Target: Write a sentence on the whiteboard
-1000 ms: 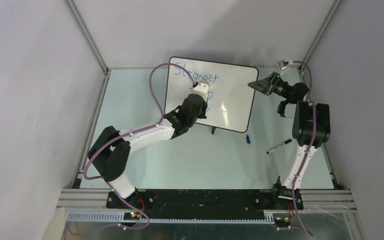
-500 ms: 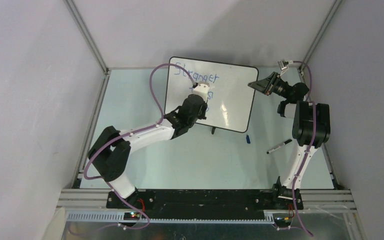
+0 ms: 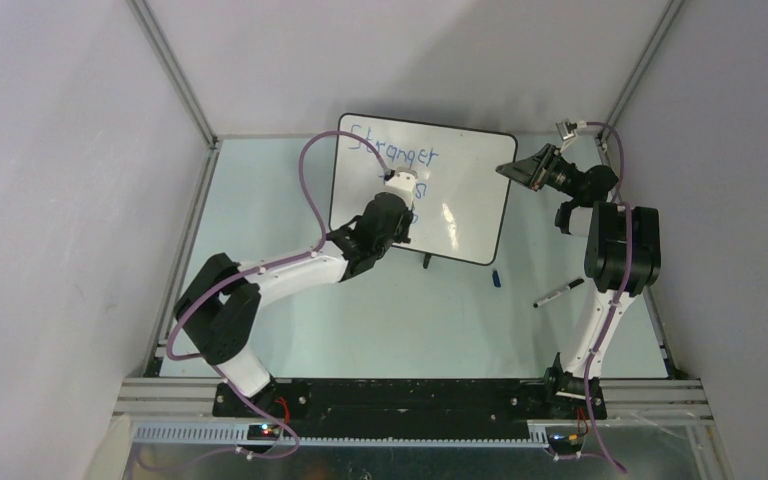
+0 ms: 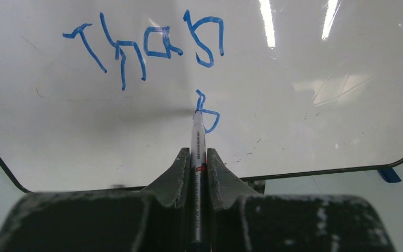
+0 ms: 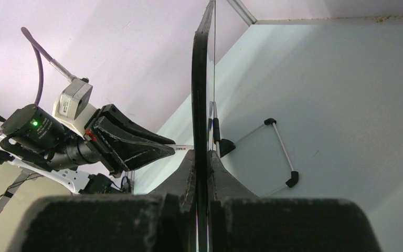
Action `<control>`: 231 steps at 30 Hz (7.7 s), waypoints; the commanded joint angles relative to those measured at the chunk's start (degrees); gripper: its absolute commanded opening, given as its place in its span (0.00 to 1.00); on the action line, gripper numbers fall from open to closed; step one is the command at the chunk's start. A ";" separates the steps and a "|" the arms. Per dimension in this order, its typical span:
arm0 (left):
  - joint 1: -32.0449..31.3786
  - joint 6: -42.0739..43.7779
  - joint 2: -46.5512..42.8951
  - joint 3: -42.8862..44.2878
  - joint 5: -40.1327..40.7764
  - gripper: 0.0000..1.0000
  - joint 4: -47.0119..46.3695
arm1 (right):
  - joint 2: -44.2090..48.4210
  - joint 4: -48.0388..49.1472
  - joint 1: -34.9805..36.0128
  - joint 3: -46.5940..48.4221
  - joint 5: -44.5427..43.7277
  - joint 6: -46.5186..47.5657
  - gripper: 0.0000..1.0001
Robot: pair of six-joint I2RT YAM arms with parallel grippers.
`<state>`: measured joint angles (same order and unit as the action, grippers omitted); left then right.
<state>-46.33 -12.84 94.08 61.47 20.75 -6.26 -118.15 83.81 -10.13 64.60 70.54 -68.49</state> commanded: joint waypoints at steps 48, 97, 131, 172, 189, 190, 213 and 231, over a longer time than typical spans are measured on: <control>-3.44 1.63 -3.93 -4.98 0.55 0.00 -9.54 | 4.31 2.50 0.16 0.55 -0.59 -3.13 0.00; -3.48 1.51 1.06 0.14 1.03 0.00 -8.16 | 4.33 2.52 0.20 0.53 -0.49 -3.12 0.00; -3.44 0.84 1.05 0.83 -3.03 0.00 -8.96 | 4.33 2.45 0.11 0.55 -0.42 -3.12 0.00; -3.36 2.38 3.36 4.33 0.02 0.00 -6.60 | 4.33 2.45 0.11 0.56 -0.41 -3.02 0.00; -3.33 3.34 2.54 3.80 3.19 0.00 -5.03 | 4.33 2.44 0.09 0.58 -0.42 -2.97 0.00; -3.40 3.39 2.48 3.73 3.31 0.00 -4.89 | 4.33 2.44 0.11 0.61 -0.41 -2.97 0.00; -3.39 2.91 0.35 0.48 2.97 0.00 -4.72 | 4.33 2.47 0.11 0.54 -0.41 -3.13 0.00; -3.37 2.84 -1.43 -1.99 1.06 0.00 -5.43 | 4.33 2.44 0.11 0.55 -0.41 -3.11 0.00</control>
<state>-49.76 -10.90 95.46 60.47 22.28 -11.16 -118.15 83.81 -10.13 64.60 70.54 -68.51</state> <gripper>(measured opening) 0.152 0.069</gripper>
